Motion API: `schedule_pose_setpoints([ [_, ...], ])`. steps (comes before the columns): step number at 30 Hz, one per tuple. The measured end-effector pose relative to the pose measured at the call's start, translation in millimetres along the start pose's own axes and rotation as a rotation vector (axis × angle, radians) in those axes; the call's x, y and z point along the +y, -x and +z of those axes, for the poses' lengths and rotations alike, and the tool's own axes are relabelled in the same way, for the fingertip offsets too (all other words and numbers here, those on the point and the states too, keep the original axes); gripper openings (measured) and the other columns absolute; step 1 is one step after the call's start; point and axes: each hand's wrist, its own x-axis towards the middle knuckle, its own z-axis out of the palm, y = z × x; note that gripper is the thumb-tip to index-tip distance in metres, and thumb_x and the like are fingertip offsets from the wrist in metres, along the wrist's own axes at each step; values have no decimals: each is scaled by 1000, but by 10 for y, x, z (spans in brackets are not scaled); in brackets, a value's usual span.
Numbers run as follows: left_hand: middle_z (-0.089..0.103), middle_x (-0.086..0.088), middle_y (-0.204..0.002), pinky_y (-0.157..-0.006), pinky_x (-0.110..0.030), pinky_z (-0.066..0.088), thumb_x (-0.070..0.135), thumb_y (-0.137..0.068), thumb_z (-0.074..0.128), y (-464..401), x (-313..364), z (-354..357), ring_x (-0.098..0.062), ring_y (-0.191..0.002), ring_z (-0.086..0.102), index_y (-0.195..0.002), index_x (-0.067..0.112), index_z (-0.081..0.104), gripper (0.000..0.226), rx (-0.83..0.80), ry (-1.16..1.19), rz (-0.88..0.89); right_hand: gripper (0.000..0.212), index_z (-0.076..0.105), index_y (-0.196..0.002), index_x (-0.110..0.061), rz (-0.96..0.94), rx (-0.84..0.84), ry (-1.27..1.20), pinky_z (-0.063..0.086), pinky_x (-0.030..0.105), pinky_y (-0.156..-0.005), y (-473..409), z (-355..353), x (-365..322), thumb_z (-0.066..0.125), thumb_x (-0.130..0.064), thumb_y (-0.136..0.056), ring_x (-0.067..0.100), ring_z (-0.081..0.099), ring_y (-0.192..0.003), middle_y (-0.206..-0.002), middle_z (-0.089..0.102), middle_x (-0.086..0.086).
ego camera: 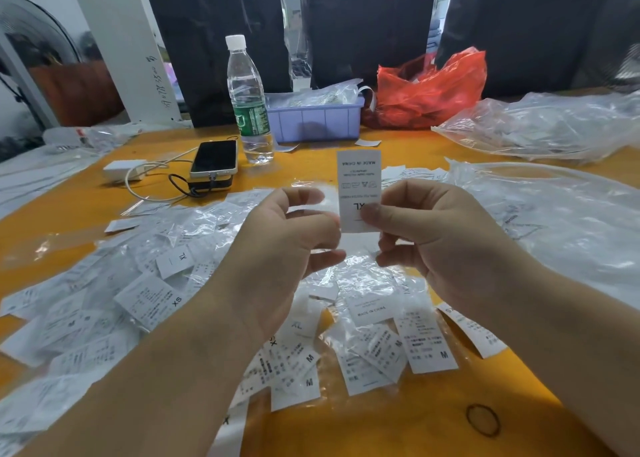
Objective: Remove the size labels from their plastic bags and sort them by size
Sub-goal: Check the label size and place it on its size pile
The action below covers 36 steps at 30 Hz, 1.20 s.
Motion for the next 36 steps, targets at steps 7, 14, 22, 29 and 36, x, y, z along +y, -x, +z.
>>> schedule_pose_setpoints([
  [7, 72, -8, -89, -62, -26, 57, 17, -71, 74, -5, 32, -64, -13, -66, 63, -102, 8, 71, 32, -178, -166, -19, 15, 66, -84, 5, -135, -79, 194, 51, 26, -50, 45, -15, -47, 72, -8, -81, 18, 55, -54, -72, 65, 15],
  [14, 66, -6, -70, -55, -28, 57, 14, -63, 74, -22, 34, -59, -14, -58, 62, -67, 16, 71, 5, -143, 47, 0, 7, 66, -78, -8, -64, 31, 24, 53, 29, -53, 2, -35, -41, 71, -7, -83, 12, 57, -54, -75, 67, 10],
  [22, 71, -10, -85, -60, -30, 58, 5, -62, 74, -11, -8, -11, -19, -66, 68, -103, 5, 62, 43, -138, 40, -55, 10, 61, -78, -5, -21, -48, -15, 52, 26, -50, -7, -43, -22, 70, -1, -82, 18, 63, -55, -77, 69, 16],
  [29, 64, 1, -64, -56, -22, 54, 17, -59, 75, -8, 23, -54, -10, -57, 58, -81, 12, 77, 23, -98, -96, -76, 16, 64, -84, -9, 13, 8, -173, 52, 26, -48, -50, -67, -38, 70, 2, -74, 17, 63, -52, -70, 70, 9],
  [36, 47, 5, -54, -50, -20, 44, 27, -64, 73, -21, 7, -27, -8, -50, 44, -82, 13, 73, 23, -38, -140, -22, 18, 59, -101, 4, 134, -43, -404, 53, 21, -48, -60, -71, -45, 57, 7, -83, 16, 67, -56, -66, 67, 10],
])
